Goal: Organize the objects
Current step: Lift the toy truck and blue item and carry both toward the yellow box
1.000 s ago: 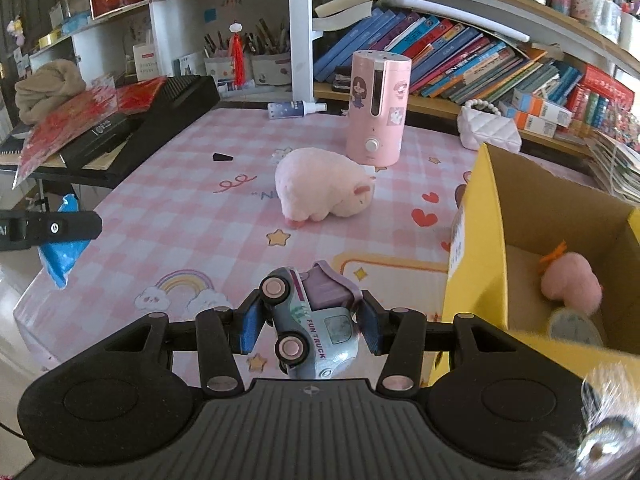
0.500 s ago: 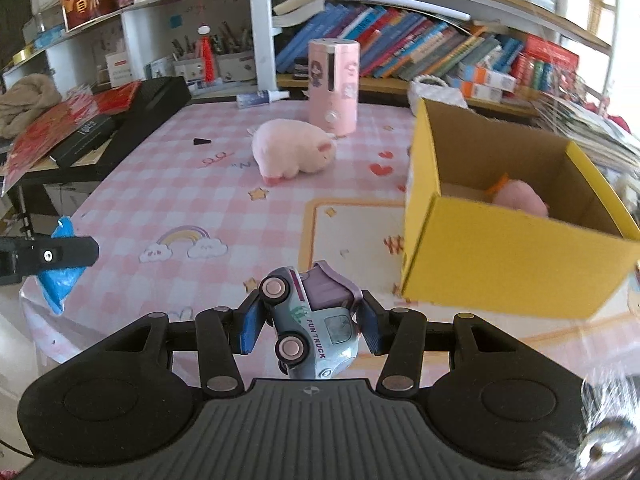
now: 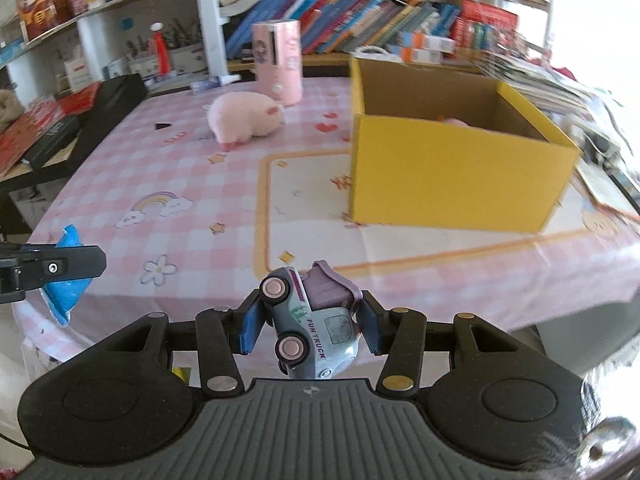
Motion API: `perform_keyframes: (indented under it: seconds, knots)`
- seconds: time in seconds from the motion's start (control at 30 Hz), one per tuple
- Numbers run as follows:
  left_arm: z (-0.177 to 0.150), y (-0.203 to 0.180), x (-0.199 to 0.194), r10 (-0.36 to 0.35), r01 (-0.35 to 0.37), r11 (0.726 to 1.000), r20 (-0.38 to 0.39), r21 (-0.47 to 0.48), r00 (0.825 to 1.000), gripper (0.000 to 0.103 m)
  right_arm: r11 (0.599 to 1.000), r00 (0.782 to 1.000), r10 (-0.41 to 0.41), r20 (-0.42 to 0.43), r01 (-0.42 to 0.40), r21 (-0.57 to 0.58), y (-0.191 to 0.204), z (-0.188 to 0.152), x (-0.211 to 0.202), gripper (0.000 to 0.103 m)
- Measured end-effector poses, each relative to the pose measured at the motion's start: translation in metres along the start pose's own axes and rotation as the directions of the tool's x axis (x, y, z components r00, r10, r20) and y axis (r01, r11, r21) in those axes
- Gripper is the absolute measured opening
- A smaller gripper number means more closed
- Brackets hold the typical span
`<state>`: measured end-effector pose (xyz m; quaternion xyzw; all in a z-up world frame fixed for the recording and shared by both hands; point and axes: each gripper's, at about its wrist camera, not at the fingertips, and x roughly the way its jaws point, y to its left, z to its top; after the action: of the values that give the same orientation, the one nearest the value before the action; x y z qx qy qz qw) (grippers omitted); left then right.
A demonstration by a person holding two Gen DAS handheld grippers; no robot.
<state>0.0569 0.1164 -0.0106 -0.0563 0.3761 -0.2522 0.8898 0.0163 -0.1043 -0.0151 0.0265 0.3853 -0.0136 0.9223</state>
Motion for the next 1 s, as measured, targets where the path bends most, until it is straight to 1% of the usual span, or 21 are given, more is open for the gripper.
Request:
perform_keyframes:
  seconds: [0.33, 0.5, 0.67, 0.83, 1.0]
  knots:
    - [0.001, -0.031, 0.015, -0.092, 0.095, 0.993, -0.035, 0.076, 0.995, 0.021, 0.993, 0.996, -0.084, -0.011, 0.084, 0.080, -0.029, -0.018, -0.019, 0.046]
    - [0.004, -0.054, 0.027, -0.149, 0.156, 0.979, -0.064, 0.134, 0.987, 0.021, 0.979, 0.990, -0.143, -0.016, 0.144, 0.148, -0.052, -0.029, -0.030, 0.046]
    - [0.006, -0.078, 0.040, -0.197, 0.212, 0.959, -0.096, 0.186, 0.976, 0.021, 0.958, 0.981, -0.194, -0.029, 0.196, 0.209, -0.075, -0.036, -0.039, 0.046]
    - [0.009, -0.094, 0.050, -0.220, 0.241, 0.947, -0.116, 0.213, 0.969, 0.021, 0.945, 0.975, -0.219, -0.036, 0.221, 0.243, -0.091, -0.040, -0.042, 0.046]
    - [0.014, -0.102, 0.058, -0.217, 0.237, 0.947, -0.111, 0.217, 0.970, 0.021, 0.943, 0.975, -0.217, -0.039, 0.220, 0.250, -0.103, -0.035, -0.038, 0.046]
